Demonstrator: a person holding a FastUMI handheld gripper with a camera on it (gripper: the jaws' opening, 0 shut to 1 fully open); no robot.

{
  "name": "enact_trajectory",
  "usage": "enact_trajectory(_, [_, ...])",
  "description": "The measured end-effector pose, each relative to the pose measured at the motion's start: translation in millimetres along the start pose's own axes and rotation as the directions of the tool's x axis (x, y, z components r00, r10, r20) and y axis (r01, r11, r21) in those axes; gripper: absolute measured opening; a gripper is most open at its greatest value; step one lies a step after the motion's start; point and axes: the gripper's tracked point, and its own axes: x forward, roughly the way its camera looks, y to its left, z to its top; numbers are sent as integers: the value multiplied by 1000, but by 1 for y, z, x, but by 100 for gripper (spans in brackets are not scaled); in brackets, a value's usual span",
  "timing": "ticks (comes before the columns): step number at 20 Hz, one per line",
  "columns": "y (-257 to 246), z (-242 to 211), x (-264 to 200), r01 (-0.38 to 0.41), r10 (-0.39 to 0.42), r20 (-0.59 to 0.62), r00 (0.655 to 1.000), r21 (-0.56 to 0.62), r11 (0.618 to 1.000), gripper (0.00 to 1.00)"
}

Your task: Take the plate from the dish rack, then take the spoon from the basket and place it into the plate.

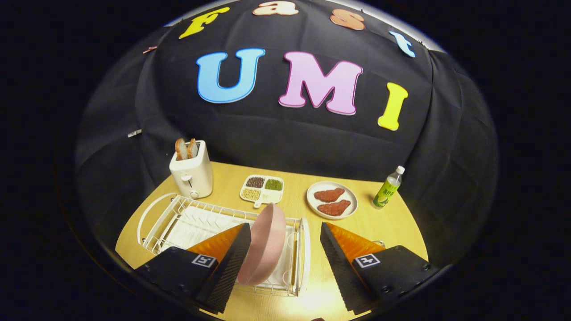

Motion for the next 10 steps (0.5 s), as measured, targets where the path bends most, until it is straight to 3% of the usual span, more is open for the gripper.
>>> enact_trajectory(5, [2,-26,38,51,-47,-123,991,30,998,81])
enact_trajectory(6, [8,-31,42,49,-41,-144,989,55,997,71])
enact_trajectory(8, [14,-42,51,43,-26,-188,982,90,995,63])
enact_trajectory(10, [17,-48,55,49,-26,-212,977,101,994,43])
